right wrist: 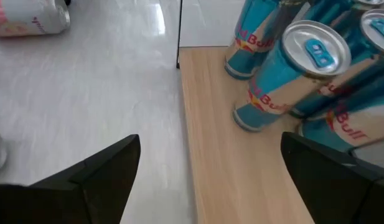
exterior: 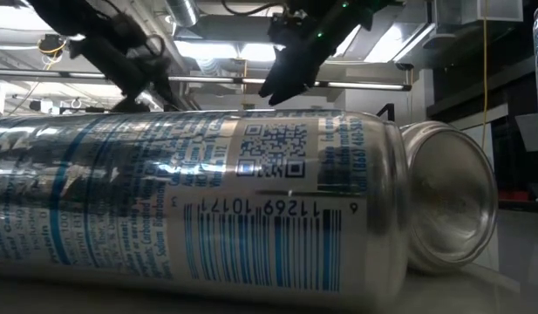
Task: Place canned beverage on shelf
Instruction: Put the white blue soda can on the shelf
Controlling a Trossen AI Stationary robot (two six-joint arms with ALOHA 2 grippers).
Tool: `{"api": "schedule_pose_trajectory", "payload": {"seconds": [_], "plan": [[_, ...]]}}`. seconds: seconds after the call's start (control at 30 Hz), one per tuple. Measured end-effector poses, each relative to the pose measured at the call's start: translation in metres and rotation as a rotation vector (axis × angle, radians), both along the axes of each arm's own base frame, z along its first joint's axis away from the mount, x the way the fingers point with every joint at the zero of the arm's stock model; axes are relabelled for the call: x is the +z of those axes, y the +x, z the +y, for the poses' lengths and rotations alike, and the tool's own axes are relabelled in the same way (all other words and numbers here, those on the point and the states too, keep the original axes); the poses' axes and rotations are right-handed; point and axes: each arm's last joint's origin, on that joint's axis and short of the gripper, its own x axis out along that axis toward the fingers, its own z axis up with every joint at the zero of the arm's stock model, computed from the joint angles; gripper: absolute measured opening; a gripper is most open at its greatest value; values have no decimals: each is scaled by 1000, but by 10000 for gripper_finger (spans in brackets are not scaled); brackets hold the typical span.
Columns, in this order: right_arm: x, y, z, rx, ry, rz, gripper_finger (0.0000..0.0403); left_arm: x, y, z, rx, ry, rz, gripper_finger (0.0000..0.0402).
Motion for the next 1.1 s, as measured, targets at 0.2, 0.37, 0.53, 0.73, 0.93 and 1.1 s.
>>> {"api": "schedule_pose_trajectory", "payload": {"seconds": [0.2,0.37,0.53,0.73,0.93,1.1], "plan": [[22,-18,4,0,-2,-10,376,25,-6,-25,-38,113,-66,281],[46,-41,10,0,-4,-17,376,39,-3,-46,-108,179,-111,281],[69,-71,17,0,-2,-13,376,44,7,-64,-177,213,-122,281],[90,-101,24,-29,27,-36,376,44,23,-81,-258,215,-119,281],[98,-111,26,-34,28,-65,376,44,37,-103,-357,130,-180,281],[97,-110,26,-34,29,-60,376,47,47,-122,-429,53,-249,281]]}}
